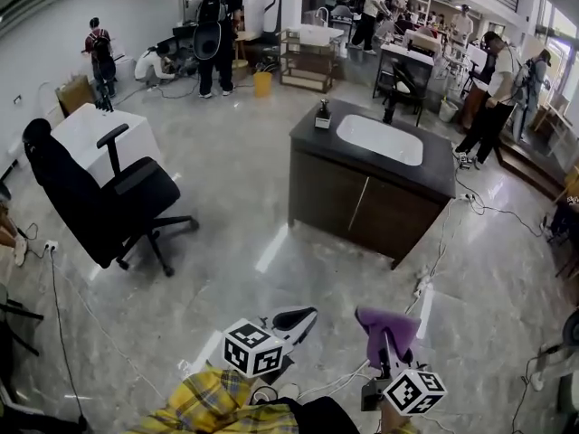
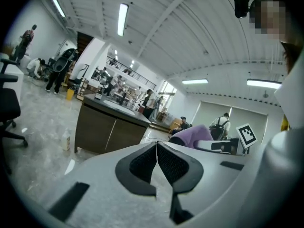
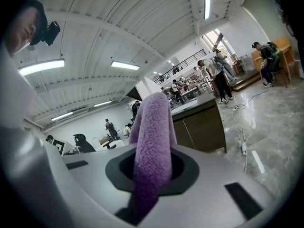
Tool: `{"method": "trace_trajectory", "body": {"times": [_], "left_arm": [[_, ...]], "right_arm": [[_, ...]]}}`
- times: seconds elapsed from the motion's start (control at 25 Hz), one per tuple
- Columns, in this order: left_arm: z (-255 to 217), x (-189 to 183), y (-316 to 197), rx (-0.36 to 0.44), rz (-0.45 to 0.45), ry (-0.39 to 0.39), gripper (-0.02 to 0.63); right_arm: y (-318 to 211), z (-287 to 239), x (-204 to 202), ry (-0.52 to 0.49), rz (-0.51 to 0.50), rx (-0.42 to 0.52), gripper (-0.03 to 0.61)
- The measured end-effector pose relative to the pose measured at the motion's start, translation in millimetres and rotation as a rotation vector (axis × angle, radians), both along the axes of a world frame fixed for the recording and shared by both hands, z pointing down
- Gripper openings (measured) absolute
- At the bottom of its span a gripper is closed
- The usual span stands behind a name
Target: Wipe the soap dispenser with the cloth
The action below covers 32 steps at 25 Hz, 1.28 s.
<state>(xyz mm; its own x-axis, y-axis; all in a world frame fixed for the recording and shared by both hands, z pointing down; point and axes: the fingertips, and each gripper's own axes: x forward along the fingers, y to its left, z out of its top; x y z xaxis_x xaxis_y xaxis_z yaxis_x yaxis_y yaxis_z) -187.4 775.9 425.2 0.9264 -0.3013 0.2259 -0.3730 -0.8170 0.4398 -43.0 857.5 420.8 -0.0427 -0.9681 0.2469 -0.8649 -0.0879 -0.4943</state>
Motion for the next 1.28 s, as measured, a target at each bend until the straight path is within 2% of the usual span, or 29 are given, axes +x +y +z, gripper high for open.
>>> {"method": "trace_trajectory", "body": {"times": [0.16, 0.28, 0.44, 0.6, 0.76, 0.96, 1.12, 1.28], "left_arm": [[-2, 9, -32, -0.027, -0.027, 0.034, 0.006], [-4, 25, -55, -0.011, -0.035, 0.03, 0.006], [-14, 54, -87, 0.039, -0.018, 0.069, 0.005], [-24, 98, -123, 0.04, -0.042, 0.078, 0.005], [-32, 153, -155, 0.084, -0.018, 0.029, 0.005], [-39, 203, -199, 0.092, -0.085, 0.053, 0.005], [-41, 224, -224, 0.123, -0.118, 0.054, 0.005], [-33, 232, -248, 0.079, -0.148, 0.047, 0.005]], "right_arm": [[-33, 0, 8, 0.009, -0.022, -0.006, 0.037], [-65, 1, 22, 0.016, -0.046, -0.005, 0.037], [-113, 2, 49, 0.001, -0.074, 0.02, 0.037], [-156, -8, 90, 0.014, -0.127, 0.03, 0.037], [-193, -14, 137, 0.021, -0.159, 0.04, 0.037], [-235, -14, 186, 0.018, -0.199, 0.042, 0.037], [-265, -12, 207, 0.009, -0.223, 0.057, 0.037], [-291, -9, 216, 0.005, -0.248, 0.058, 0.037]]}}
